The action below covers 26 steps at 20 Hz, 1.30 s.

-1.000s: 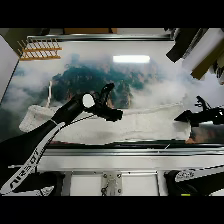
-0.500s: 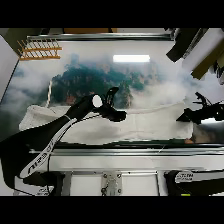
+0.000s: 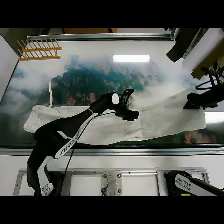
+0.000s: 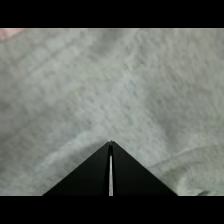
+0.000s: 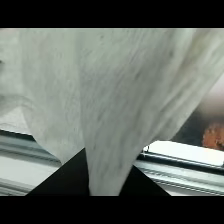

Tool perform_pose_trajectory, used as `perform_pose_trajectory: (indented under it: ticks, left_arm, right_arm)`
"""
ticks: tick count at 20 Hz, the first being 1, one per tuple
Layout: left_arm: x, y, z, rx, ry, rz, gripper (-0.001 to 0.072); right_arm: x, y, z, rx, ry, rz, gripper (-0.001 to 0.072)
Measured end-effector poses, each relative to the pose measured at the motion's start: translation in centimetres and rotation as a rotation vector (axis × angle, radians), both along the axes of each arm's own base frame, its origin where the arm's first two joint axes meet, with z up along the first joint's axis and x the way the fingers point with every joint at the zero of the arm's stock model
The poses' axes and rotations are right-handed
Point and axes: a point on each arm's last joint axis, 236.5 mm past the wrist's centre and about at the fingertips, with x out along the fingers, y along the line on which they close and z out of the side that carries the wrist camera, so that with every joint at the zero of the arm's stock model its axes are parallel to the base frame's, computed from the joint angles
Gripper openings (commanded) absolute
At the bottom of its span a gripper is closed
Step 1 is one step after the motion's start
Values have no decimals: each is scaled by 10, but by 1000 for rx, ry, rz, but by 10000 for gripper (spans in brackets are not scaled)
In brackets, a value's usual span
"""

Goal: Fold the clothes and pants, and hang the long-sleeved shirts on hangers.

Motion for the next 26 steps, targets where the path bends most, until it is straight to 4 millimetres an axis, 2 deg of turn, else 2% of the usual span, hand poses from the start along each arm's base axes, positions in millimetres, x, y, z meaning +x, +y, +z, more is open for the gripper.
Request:
perform_pose_trajectory:
  ticks: [4, 9, 11, 13, 16, 19, 21, 23, 26]
  left_arm:
    - [-3, -15, -4, -3, 5, -37, 25]
    - [-4, -14, -2, 2, 10, -60, 25]
    - [7, -6, 10, -5, -9, -47, 25]
    - [31, 13, 29, -3, -61, -17, 25]
    - [77, 66, 67, 37, -169, 47, 25]
    - [120, 140, 109, 90, -261, 145, 25]
    - [140, 190, 135, 113, -303, 220, 25]
    - [154, 239, 163, 128, -338, 306, 25]
    - [159, 297, 196, 146, -373, 406, 25]
  right_arm:
    - [2, 52, 39, -38, -48, 64, 27]
    - [-7, 106, 54, -50, -58, 140, 27]
    - [-11, 125, 55, -48, -54, 164, 27]
    - [-15, 145, 55, -40, -52, 184, 27]
    - [-20, 178, 50, -25, -43, 210, 27]
    - [-24, 219, 39, -9, -29, 245, 27]
    - [-27, 249, 27, 5, -18, 271, 28]
    - [-31, 282, 12, 27, -4, 303, 27]
    - [-34, 330, -18, 57, 12, 349, 29]
